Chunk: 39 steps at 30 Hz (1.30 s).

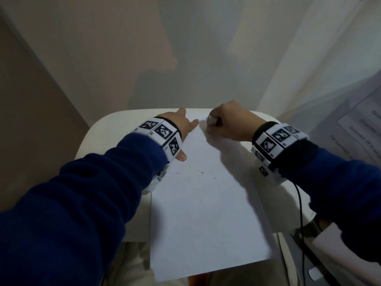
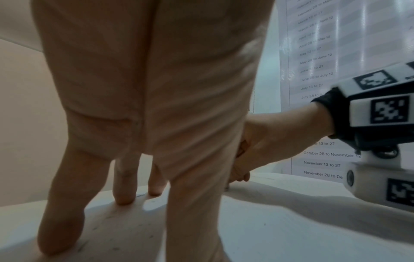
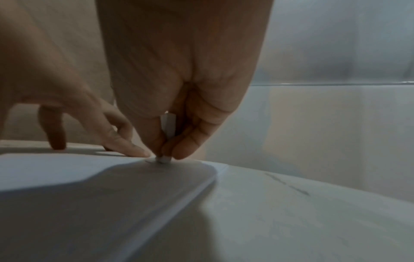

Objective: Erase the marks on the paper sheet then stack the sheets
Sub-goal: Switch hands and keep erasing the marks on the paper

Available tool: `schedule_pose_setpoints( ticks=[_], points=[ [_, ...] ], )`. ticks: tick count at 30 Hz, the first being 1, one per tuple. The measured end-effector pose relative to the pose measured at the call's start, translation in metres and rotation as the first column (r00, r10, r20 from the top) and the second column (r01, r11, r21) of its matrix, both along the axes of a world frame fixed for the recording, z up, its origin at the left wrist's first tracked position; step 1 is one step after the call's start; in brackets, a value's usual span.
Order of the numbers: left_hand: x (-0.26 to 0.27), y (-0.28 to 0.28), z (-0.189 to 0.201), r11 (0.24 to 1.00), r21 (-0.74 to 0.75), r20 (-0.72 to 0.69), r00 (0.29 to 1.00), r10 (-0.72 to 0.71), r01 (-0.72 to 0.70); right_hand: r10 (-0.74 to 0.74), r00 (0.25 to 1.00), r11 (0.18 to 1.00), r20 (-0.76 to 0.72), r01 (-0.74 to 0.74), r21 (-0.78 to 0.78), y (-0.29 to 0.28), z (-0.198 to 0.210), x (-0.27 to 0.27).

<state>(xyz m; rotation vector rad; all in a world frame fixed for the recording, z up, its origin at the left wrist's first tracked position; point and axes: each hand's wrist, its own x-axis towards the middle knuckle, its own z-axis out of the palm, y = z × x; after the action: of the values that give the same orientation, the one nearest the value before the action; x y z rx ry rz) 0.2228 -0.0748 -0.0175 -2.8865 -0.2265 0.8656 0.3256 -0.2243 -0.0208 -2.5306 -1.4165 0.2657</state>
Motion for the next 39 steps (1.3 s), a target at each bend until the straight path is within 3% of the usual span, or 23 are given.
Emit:
schedule_pose_setpoints(
  ticks=[4, 10, 16, 21, 28, 34, 39],
  points=[
    [0.000, -0.002, 0.002, 1.000, 0.003, -0.011, 1.000, 0.004, -0.004, -0.083, 0.996, 0.994, 0.015, 0.082, 0.069, 0.008, -0.005, 0.010],
    [0.000, -0.004, 0.003, 1.000, -0.001, -0.017, 1.000, 0.008, -0.008, 0.012, 1.000, 0.999, -0.012, -0.012, -0.040, -0.005, -0.002, 0.003],
    [0.000, -0.007, 0.006, 1.000, 0.017, -0.029, 0.999, 0.015, -0.014, -0.073, 0.997, 0.996, 0.030, 0.072, 0.046, 0.003, -0.003, 0.012],
    [-0.001, -0.009, 0.007, 1.000, 0.024, -0.035, 0.999, 0.012, -0.011, 0.006, 1.000, 0.998, -0.030, -0.008, -0.059, -0.007, 0.000, -0.005],
    [-0.002, -0.011, 0.008, 0.999, 0.029, -0.035, 0.999, 0.016, -0.015, -0.087, 0.996, 0.995, 0.009, 0.086, 0.053, -0.001, -0.003, 0.009],
    [-0.002, -0.010, 0.007, 1.000, 0.017, -0.025, 1.000, 0.015, -0.014, 0.003, 1.000, 0.999, -0.009, -0.003, -0.048, -0.017, 0.001, -0.007],
    [-0.002, -0.008, 0.005, 1.000, 0.011, -0.019, 1.000, 0.022, -0.022, -0.073, 0.997, 0.994, -0.009, 0.073, 0.078, -0.008, -0.003, 0.004]
  ],
)
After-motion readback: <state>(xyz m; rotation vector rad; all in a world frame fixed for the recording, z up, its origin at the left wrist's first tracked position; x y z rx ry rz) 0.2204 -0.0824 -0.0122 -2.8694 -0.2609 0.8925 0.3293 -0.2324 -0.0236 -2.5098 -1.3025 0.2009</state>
